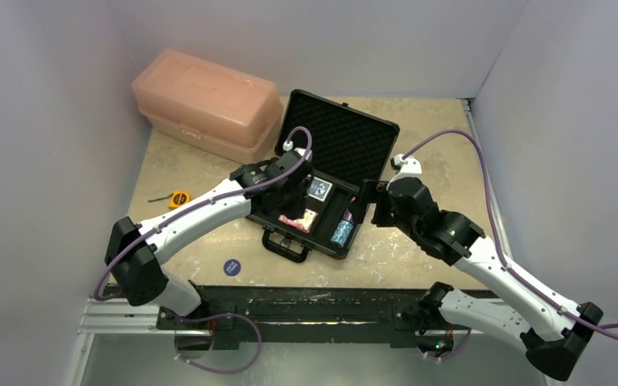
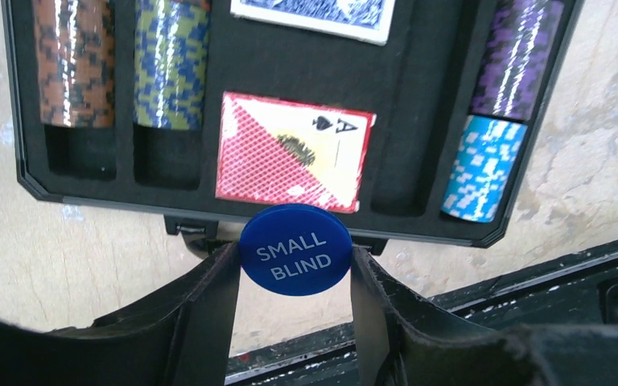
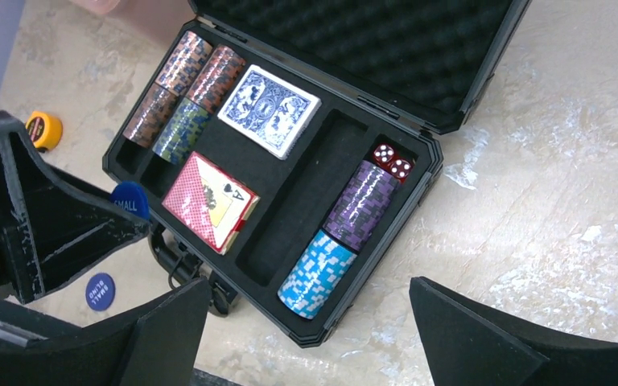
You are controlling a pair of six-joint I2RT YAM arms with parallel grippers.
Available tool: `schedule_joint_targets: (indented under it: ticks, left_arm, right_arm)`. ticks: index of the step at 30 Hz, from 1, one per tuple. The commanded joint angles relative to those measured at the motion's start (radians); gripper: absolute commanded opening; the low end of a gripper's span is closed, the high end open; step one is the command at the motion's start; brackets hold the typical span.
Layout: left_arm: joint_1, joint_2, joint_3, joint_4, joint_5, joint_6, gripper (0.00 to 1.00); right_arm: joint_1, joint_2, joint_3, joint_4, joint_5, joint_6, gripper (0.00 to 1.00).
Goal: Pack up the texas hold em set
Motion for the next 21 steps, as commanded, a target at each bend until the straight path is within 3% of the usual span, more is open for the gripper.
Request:
schedule_joint_targets:
  ticks: [1, 8, 9, 11, 21]
  left_arm:
    - [0.014, 0.061, 0.131, -0.012, 0.015, 0.063, 0.32]
    - [0.034, 0.175, 0.277, -0.036, 0.023, 0.096, 0.32]
    - [0.037, 0.189, 0.295, -0.038, 0.025, 0.101, 0.32]
    - [0.049, 0.217, 0.329, -0.039, 0.034, 0.109, 0.32]
    - [0.089, 0.365, 0.504, -0.057, 0.06, 0.149, 0.32]
  right_arm:
    - [-0.003, -0.032, -0.024, -0.001, 0.062, 0.053, 0.99]
    - [-0.004, -0.063, -0.025, -0.017, 0.113, 0.072, 0.99]
    - [-0.002, -0.066, -0.024, 0.063, 0.12, 0.074, 0.99]
    - [-0.002, -0.071, -0.025, -0.019, 0.128, 0.075, 0.99]
    - [-0.003, -0.07, -0.04, -0.022, 0.119, 0.085, 0.99]
